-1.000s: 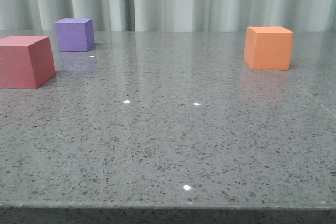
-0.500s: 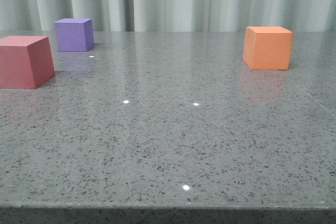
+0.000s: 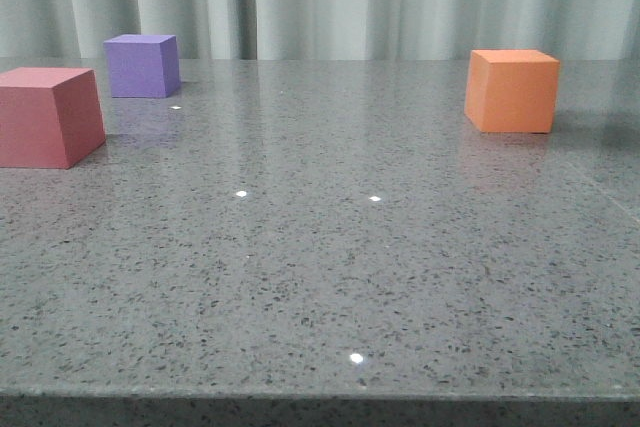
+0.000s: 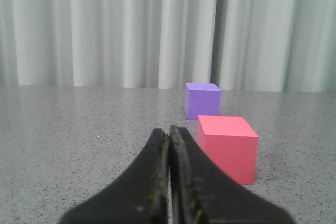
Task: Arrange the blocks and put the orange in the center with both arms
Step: 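Lower the right gripper over the orange cube and close on it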
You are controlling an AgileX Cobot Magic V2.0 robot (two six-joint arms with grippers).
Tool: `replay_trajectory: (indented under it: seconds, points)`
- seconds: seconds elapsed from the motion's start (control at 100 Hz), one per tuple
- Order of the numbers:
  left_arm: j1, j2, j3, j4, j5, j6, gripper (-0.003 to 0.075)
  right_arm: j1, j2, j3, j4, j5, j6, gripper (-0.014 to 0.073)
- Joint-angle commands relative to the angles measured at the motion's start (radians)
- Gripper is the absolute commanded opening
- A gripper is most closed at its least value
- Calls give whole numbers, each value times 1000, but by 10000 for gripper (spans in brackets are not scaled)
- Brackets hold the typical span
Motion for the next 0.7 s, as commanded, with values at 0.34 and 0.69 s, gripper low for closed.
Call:
replay_trajectory:
  seconds: [0.34,0.69]
  points:
    - [-6,-36,43,-2,-79,-4,-20,9,179,-186,-76,22,-9,633]
    - [-6,-36,43,-2,-79,-4,-20,9,262,-186,-77,23,-9,633]
